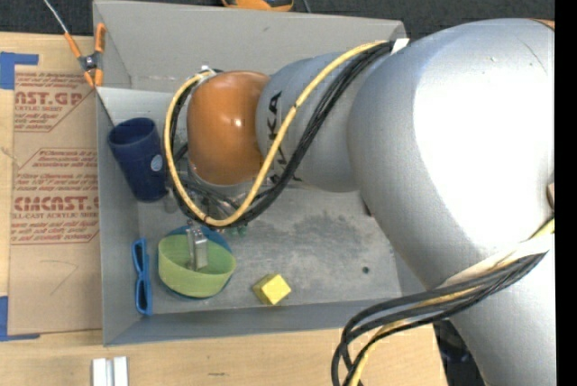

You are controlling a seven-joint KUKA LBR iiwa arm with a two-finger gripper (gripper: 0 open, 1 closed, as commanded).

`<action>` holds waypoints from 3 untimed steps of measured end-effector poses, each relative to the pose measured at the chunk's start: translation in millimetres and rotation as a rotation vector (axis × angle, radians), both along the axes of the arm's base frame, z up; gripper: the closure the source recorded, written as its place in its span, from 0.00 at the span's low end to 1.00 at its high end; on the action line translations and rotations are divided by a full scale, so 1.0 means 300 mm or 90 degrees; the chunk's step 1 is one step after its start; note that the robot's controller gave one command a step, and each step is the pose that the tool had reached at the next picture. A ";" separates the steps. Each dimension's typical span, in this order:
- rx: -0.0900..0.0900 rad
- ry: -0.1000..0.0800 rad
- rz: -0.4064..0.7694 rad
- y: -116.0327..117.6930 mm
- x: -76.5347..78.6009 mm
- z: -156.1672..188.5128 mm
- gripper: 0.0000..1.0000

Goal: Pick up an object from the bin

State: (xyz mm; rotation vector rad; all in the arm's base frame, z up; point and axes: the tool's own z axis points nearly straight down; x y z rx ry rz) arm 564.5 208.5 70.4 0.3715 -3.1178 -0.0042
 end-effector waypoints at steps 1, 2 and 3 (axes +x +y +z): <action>-0.005 0.003 0.018 0.104 0.044 0.009 0.00; -0.002 0.002 0.024 0.005 0.099 0.012 0.00; -0.002 -0.002 0.024 0.004 0.101 0.005 1.00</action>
Offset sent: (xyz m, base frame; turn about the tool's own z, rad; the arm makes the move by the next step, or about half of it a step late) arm 0.0117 0.0336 -0.0004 -0.0283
